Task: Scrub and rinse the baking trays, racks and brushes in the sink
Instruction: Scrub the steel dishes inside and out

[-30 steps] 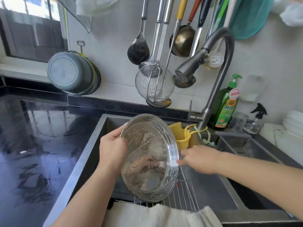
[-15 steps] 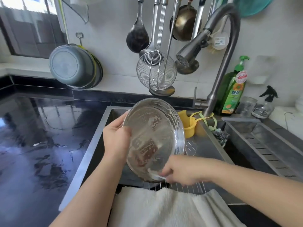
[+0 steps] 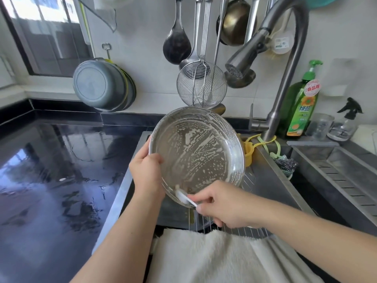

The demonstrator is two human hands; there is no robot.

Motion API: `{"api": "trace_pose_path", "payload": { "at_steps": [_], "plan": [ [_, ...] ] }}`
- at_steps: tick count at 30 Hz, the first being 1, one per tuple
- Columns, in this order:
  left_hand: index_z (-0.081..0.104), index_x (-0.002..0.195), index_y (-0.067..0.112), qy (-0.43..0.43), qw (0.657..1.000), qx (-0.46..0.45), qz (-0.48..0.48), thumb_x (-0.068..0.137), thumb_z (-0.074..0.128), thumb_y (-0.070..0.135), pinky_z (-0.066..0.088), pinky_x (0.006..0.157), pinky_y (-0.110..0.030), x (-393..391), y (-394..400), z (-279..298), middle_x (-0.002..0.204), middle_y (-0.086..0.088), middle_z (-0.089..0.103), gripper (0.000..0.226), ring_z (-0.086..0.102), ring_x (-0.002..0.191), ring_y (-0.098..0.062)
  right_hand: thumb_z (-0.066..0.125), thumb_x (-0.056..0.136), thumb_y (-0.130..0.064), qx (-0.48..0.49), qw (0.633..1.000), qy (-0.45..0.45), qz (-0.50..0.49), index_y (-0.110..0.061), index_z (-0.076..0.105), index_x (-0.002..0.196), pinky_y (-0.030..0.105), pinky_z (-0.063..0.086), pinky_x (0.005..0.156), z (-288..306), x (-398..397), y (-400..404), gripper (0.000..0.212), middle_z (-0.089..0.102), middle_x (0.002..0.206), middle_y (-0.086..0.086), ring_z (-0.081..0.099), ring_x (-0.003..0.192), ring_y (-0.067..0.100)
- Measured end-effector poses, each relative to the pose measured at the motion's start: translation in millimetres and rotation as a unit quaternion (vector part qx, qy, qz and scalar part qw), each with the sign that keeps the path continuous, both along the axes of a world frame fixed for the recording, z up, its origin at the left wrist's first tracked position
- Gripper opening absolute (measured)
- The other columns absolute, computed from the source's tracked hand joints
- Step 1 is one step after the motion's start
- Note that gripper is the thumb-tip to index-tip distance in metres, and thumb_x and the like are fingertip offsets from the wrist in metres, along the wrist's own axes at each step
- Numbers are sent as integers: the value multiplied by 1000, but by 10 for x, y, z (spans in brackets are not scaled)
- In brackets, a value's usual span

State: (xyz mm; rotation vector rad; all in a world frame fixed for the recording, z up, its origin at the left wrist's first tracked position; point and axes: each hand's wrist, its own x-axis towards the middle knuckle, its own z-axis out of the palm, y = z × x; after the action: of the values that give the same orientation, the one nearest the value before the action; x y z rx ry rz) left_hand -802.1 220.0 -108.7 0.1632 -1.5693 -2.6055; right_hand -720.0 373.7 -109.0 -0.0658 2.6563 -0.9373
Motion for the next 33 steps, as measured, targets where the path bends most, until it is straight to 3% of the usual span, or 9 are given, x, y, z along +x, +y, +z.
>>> {"api": "trace_pose_path", "payload": {
  "at_steps": [6,10,13,15,19,24,26,30,33],
  "plan": [
    [79,109,29,-8,999,28,33,79,41,-20,55,60,-18,-42,63,-83,88,14,79,69,71,71,-1,54,104,-23,-20,993,112,-10,-31,60,140,27,50,59,-65,19,-321,37,57,57,-11,59,55,14],
    [82,110,31,-15,998,33,57,76,43,-15,63,84,-35,-141,20,-166,107,6,80,69,74,102,-20,52,103,-21,103,986,131,2,-27,67,133,17,35,57,-155,120,-110,34,53,78,-12,43,60,7],
    [81,98,37,-27,995,48,78,76,42,-17,61,73,-25,-155,45,-172,104,10,80,70,74,96,-12,49,103,-21,154,981,119,4,-27,63,137,15,30,51,-115,174,26,37,47,78,-8,44,66,13],
    [81,102,34,-28,994,61,89,76,41,-18,58,67,-19,-148,69,-172,102,11,80,70,73,86,-6,51,103,-22,148,978,145,20,-19,64,132,23,41,60,-45,137,-96,32,51,80,-3,54,76,18],
    [82,111,28,-50,989,84,108,72,42,-15,61,85,-32,-217,35,-231,108,4,80,71,73,96,-19,49,105,-19,155,970,179,49,-11,58,136,43,49,92,-33,105,-328,34,56,111,12,54,110,30],
    [82,109,35,-73,990,73,98,66,43,-13,56,90,-43,-332,-46,-308,94,4,80,75,65,88,-26,46,105,-25,230,958,167,29,-44,48,145,37,49,72,-65,276,257,44,44,91,-12,55,91,20],
    [82,103,37,-75,992,61,77,65,44,-10,55,84,-45,-337,-51,-322,94,-3,78,72,55,83,-26,47,106,-21,299,943,149,-5,-51,41,147,37,52,70,-33,313,555,51,44,91,-10,54,83,17],
    [83,94,37,-74,997,24,19,67,45,-7,51,79,-45,-290,8,-324,88,-10,62,65,49,81,-29,47,101,-1,389,902,170,-77,-47,37,151,30,42,57,49,63,1018,69,36,85,-8,47,73,13],
    [84,95,36,-73,997,24,17,70,44,-10,57,93,-59,-296,21,-325,99,-9,76,66,66,90,-34,46,101,-1,389,901,173,-81,-43,37,153,25,33,55,31,-76,1147,67,37,87,-8,43,71,10]
  ]
}}
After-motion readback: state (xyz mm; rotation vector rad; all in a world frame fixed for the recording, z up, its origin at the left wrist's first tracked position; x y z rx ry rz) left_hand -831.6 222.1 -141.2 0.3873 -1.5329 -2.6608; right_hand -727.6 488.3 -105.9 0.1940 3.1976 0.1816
